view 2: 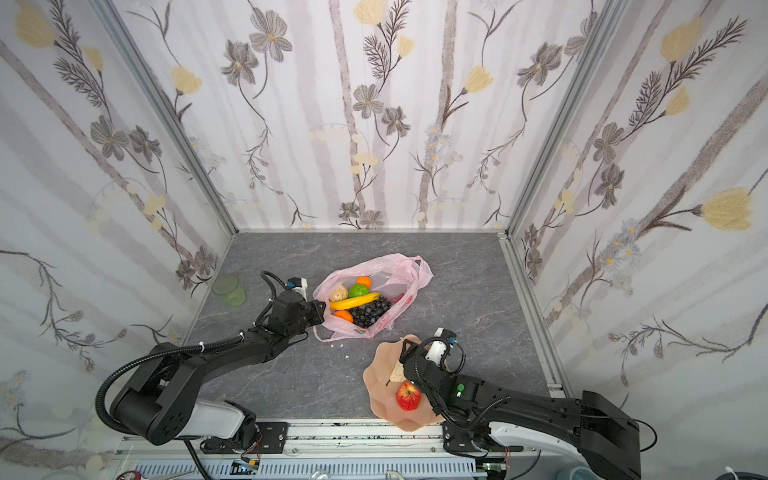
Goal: Take the fake fruits out of the plastic bag
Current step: 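Open the right gripper to release the pear into the bowl, then reach the right gripper into the pink bag mouth beside the left gripper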
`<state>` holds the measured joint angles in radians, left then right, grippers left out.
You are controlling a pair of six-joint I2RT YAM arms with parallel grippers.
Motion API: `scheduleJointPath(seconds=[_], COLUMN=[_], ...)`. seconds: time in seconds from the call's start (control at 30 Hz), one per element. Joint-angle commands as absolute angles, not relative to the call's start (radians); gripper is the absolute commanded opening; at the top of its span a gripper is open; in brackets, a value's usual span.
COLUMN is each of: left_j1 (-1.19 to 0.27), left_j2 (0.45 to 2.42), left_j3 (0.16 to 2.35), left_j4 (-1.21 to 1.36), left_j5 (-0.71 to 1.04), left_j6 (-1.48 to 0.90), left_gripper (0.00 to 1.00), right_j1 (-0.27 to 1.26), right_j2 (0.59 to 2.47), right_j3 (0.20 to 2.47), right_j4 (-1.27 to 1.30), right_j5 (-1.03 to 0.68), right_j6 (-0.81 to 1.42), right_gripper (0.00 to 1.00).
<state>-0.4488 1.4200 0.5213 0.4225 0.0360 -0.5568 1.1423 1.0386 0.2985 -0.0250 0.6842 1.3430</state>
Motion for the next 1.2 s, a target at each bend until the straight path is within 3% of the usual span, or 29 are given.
scheduleJointPath(seconds=[0.0, 0.23, 0.4, 0.6, 0.87, 1.17], left_j1=[-0.447, -0.448, -0.456, -0.473, -0.474, -0.468], left_j2=[1.420, 1.424, 1.424, 1.413, 1.397, 1.390], left_j3=[0.528, 0.530, 0.533, 0.534, 0.526, 0.519], left_j4=[0.440, 0.440, 0.441, 0.439, 0.440, 0.439], left_j5=[0.026, 0.032, 0.033, 0.029, 0.012, -0.010], left_j6=[-0.556, -0.557, -0.556, -0.554, -0.556, -0.560], left_gripper=[0.12, 0.11, 0.11, 0.09, 0.07, 0.07], right_j1=[1.140, 1.117, 1.012, 0.923, 0.880, 0.877], right_j2=[1.010, 0.965, 1.057, 1.321, 1.730, 2.024], right_j3=[0.347, 0.415, 0.549, 0.806, 1.168, 1.452], right_j4=[-0.146, -0.197, -0.180, -0.172, -0.256, -0.300], right_j5=[0.695, 0.635, 0.496, 0.305, 0.161, 0.067], right_j6=[1.238, 1.047, 0.867, 0.682, 0.557, 0.472], right_gripper=[0.70, 0.70, 0.69, 0.70, 0.71, 0.66])
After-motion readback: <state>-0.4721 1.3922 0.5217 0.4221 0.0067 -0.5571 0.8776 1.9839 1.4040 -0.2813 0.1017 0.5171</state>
